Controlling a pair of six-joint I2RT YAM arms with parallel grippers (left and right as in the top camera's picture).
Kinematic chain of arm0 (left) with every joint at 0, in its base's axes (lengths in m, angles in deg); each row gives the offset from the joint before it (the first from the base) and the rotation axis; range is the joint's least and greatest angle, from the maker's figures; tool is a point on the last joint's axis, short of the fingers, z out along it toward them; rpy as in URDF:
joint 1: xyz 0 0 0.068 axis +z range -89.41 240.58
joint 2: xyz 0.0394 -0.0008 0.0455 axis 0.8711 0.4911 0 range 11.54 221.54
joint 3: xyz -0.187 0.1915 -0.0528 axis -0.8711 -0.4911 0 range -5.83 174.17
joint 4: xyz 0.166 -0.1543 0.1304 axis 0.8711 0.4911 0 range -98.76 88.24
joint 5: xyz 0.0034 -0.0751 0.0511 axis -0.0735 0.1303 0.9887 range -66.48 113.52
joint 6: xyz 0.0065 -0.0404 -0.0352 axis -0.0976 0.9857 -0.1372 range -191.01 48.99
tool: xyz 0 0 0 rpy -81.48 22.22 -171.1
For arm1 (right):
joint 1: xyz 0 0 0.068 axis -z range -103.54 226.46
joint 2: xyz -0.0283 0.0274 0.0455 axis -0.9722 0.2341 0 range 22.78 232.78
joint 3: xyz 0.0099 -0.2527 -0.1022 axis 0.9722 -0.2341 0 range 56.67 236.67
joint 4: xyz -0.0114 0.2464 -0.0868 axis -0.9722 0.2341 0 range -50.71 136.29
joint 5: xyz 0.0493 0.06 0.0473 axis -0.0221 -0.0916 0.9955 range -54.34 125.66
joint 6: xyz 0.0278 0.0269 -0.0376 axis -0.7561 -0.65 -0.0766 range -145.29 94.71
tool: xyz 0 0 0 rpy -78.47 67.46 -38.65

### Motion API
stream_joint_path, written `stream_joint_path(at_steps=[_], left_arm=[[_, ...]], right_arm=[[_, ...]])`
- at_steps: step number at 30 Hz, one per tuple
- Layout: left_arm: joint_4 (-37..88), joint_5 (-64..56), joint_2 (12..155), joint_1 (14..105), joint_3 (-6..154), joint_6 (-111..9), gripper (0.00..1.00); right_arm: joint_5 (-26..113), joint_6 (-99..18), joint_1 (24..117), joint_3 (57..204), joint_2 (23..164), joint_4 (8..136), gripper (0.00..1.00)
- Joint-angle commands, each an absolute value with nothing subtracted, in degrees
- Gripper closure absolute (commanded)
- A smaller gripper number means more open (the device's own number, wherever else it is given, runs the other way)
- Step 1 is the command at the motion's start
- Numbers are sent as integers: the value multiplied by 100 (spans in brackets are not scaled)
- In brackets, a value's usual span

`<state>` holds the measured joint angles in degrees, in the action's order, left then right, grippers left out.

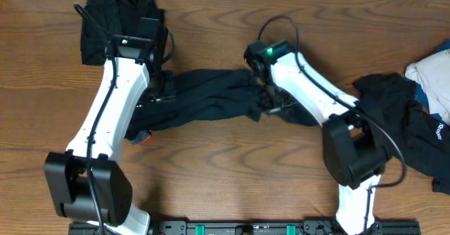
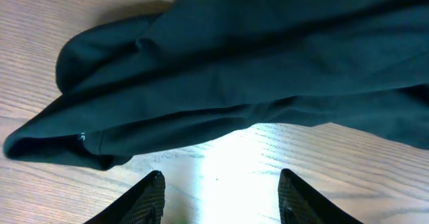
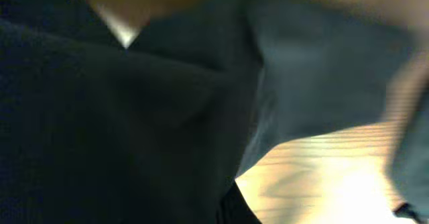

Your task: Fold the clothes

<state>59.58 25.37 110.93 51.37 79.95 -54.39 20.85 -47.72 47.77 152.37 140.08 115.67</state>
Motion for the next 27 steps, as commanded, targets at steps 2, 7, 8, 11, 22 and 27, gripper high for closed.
stream_joint_path(at_steps=[2, 7, 8, 11, 22, 27], left_arm=[[5969, 2546, 11296, 5163, 7956, -5469, 45], [5971, 2543, 11388, 5163, 7936, -5469, 45], [5971, 2543, 11388, 5163, 7936, -5469, 45], [5964, 2543, 11388, 5163, 7934, -5469, 45], [5973, 2539, 11388, 5163, 7934, -5469, 45], [5986, 1831, 11388, 5161, 7903, -5765, 45]], right_arm=[[1110, -5100, 4994, 15575, 13389, 11532, 99], [776, -5107, 5483, 15593, 13245, 11652, 99], [723, -5124, 5593, 15586, 13251, 11652, 99], [721, -5159, 5947, 15586, 13254, 11467, 99], [1829, -4475, 6111, 15586, 13251, 11526, 19], [2229, -4296, 5986, 15588, 13251, 11255, 5]])
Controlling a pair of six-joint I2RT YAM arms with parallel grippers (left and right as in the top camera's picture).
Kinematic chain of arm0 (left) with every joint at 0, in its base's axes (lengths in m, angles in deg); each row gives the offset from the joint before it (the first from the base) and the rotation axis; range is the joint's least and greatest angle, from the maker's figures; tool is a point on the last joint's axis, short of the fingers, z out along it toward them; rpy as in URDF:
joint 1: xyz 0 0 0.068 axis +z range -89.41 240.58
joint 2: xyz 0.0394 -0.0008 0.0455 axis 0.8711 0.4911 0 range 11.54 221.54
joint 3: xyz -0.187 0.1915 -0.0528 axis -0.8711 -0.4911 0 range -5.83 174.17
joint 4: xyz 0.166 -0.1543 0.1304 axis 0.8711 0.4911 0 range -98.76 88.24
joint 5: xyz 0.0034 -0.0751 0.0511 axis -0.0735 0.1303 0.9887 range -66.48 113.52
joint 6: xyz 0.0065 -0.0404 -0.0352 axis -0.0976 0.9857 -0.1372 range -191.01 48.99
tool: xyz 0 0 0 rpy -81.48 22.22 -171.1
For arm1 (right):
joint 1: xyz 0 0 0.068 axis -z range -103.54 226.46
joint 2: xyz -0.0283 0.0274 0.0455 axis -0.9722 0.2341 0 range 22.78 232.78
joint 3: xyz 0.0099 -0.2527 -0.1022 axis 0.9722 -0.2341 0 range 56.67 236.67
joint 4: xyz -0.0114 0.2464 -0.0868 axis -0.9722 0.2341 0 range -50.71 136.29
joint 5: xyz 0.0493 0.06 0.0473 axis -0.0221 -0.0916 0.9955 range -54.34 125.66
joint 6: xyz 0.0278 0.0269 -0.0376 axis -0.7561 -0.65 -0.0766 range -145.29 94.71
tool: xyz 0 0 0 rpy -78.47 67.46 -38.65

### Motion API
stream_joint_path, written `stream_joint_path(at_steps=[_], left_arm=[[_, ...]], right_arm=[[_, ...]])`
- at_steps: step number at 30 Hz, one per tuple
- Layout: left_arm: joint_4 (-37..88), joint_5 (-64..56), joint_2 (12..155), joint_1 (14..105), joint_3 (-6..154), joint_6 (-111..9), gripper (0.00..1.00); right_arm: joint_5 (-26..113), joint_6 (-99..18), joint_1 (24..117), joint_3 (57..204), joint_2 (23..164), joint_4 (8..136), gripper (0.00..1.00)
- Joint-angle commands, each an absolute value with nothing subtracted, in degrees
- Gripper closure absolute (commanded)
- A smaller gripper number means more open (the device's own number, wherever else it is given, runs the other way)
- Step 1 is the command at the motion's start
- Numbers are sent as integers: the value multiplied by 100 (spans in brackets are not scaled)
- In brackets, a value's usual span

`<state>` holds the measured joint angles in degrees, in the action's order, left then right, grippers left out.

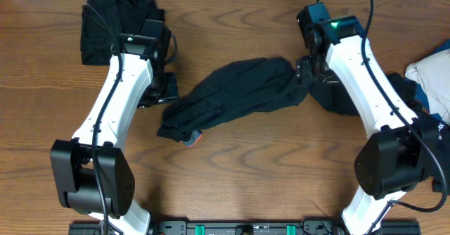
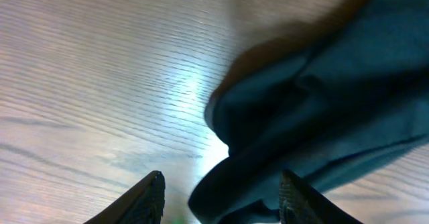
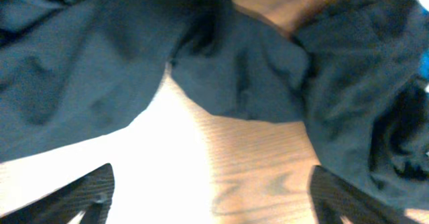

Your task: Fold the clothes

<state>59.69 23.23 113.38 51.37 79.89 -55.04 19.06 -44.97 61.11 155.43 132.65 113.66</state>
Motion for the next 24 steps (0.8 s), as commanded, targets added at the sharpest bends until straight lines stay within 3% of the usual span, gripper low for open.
stream_joint_path(at_steps=[1, 10, 24], left_arm=[[5982, 1678, 11388, 5161, 7888, -5815, 45], [5706, 1645, 11390, 5161, 7562, -5832, 45], [5516, 1647, 11390, 5161, 7088, -5832, 45]], right_arm=[[2612, -4053, 5984, 15586, 13251, 10966, 1], [4445, -3732, 6085, 15580, 13457, 9043, 1], [5081, -4521, 6076, 15580, 14554, 8597, 5]])
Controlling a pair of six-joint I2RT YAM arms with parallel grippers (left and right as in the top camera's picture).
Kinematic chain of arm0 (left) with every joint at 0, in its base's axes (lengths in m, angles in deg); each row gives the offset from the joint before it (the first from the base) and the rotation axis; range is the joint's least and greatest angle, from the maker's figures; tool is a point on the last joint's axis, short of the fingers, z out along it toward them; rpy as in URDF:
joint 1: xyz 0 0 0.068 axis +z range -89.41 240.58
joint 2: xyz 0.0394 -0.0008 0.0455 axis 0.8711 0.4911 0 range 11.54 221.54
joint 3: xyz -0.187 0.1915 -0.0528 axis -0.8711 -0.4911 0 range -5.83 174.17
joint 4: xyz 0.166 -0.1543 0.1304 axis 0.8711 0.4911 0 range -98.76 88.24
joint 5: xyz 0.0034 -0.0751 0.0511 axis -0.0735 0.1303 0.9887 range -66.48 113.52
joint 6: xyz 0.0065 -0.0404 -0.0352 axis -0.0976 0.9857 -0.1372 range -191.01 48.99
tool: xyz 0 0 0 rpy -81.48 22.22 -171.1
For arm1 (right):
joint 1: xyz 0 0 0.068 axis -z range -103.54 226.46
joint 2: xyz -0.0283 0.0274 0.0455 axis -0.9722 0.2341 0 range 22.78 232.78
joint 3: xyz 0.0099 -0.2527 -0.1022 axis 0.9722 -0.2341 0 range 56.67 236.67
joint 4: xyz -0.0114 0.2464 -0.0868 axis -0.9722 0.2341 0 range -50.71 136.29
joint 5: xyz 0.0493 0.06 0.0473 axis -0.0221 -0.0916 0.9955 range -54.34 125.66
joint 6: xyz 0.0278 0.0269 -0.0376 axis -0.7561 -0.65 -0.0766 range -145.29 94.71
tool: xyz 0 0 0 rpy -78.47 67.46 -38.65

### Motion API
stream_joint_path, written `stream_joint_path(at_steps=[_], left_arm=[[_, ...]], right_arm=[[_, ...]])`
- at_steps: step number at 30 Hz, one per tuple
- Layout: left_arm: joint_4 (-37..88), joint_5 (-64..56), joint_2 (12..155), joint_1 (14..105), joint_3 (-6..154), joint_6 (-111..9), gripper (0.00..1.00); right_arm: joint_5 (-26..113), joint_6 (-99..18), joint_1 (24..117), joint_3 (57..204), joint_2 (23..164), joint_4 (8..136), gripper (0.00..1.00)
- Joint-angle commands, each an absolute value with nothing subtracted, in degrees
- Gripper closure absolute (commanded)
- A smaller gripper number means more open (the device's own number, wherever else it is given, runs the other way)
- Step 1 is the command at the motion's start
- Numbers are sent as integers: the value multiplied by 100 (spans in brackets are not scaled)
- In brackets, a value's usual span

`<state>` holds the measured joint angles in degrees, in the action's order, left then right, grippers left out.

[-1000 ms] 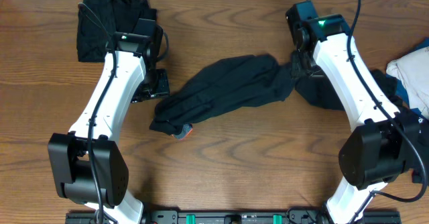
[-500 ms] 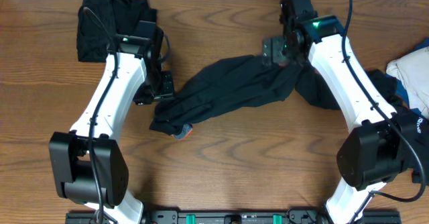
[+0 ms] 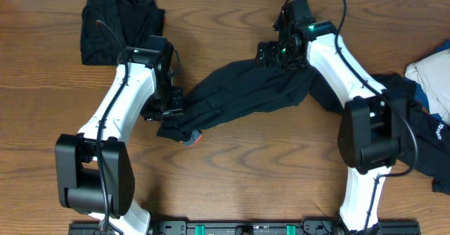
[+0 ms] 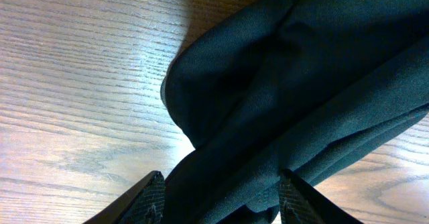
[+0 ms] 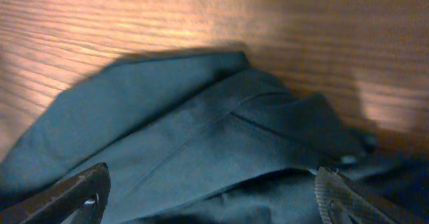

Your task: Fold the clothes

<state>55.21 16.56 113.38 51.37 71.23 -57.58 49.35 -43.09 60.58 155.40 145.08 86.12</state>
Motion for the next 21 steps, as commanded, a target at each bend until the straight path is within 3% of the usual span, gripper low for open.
stream_joint_path(at_steps=[1, 17, 21], left_arm=[[5516, 1645, 11390, 5161, 7088, -5832, 45], [5440, 1647, 11390, 5163, 7088, -5834, 45], [5459, 1647, 11388, 5163, 7088, -5834, 45]], right_arm=[[4977, -4512, 6080, 15580, 14576, 8601, 5], [3805, -4278, 6183, 15510, 14668, 9086, 11], [3694, -3321, 6262, 15510, 14690, 9054, 13]])
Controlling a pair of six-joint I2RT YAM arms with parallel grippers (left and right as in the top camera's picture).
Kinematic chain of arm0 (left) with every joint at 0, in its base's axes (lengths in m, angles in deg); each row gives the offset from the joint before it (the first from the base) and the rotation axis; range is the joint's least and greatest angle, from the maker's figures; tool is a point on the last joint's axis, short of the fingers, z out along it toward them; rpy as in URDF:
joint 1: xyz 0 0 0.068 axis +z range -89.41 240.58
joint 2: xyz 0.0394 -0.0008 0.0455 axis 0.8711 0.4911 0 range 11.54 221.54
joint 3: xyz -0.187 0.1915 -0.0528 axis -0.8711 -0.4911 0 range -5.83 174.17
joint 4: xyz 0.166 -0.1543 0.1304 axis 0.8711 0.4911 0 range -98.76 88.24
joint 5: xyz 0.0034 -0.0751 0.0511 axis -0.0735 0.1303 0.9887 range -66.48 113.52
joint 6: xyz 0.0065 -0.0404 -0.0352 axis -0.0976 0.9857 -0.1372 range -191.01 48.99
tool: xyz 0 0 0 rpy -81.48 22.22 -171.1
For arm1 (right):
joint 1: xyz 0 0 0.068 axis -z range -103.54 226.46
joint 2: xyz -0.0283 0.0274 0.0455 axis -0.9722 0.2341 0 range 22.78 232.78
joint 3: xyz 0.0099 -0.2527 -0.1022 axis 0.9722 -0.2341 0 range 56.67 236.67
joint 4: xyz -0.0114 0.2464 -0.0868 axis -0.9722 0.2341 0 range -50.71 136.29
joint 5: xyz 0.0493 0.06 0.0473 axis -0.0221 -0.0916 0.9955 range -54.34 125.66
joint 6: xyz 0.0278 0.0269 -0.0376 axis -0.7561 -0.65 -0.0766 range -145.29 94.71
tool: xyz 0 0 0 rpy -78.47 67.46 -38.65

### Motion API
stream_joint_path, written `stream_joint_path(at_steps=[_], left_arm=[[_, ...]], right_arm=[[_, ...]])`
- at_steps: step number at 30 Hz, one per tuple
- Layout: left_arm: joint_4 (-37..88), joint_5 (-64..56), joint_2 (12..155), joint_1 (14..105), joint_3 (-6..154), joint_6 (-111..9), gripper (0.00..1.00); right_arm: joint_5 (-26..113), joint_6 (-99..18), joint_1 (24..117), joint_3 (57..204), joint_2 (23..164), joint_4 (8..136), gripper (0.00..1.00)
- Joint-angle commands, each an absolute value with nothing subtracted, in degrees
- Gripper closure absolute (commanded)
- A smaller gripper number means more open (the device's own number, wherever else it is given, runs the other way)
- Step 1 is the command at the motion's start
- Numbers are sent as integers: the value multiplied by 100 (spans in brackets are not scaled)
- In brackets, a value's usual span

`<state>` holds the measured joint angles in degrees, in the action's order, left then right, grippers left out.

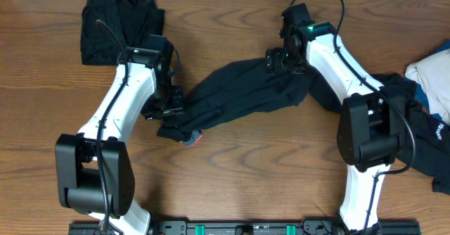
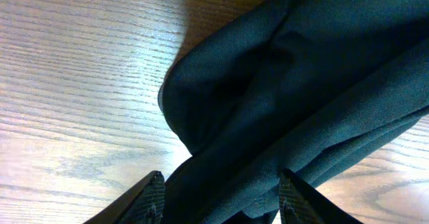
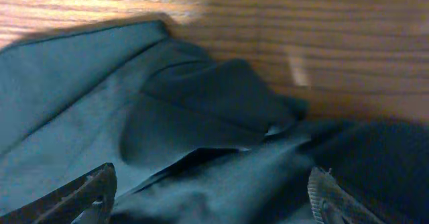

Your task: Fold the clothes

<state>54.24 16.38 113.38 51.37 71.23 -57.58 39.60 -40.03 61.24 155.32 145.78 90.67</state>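
Observation:
A dark teal garment [image 1: 242, 94] lies crumpled in a slanting band across the middle of the table. My left gripper [image 1: 164, 110] is at its lower left end. In the left wrist view this left gripper [image 2: 221, 200] is open, with folds of the garment [image 2: 295, 83] bunched between its fingers. My right gripper [image 1: 280, 60] is at the garment's upper right end. The right wrist view shows the right gripper [image 3: 211, 197] open low over creased cloth [image 3: 167, 137], fingertips wide apart.
A black heap of clothes [image 1: 116, 20] sits at the back left corner. More dark clothes [image 1: 411, 126] are piled at the right, with a white and blue garment [image 1: 432, 70] beyond them. A small orange thing [image 1: 192, 139] peeks from under the garment's lower end.
My right gripper has shifted a little to the right and nearer along the garment's upper end, so cloth now fills most of its view. The left gripper and the garment have hardly moved.
First the garment lay stretched level between both arms, the right gripper buried in its right end. Then it lay slanted and bunched, the right gripper open at the back right, the left off its end. Both open grippers then stood at its two ends, as now.

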Motion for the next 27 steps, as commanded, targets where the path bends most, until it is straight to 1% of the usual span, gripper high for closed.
stream_joint_path(at_steps=[1, 8, 12, 16, 27], left_arm=[[5457, 1647, 11390, 5163, 7088, -5834, 45], [5453, 1647, 11390, 5163, 7088, -5834, 45], [5424, 1647, 11390, 5163, 7088, -5834, 45], [5352, 1647, 11390, 5163, 7088, -5832, 45], [5352, 1647, 11390, 5163, 7088, -5832, 45]], right_arm=[[3689, -3059, 6301, 15510, 14701, 9086, 14], [3567, -1778, 6622, 15510, 14924, 9309, 12], [3569, -1389, 6714, 15510, 14948, 9283, 12], [3589, -1234, 6655, 15510, 14948, 9220, 12], [3604, -1234, 6056, 15510, 14948, 9029, 11]])
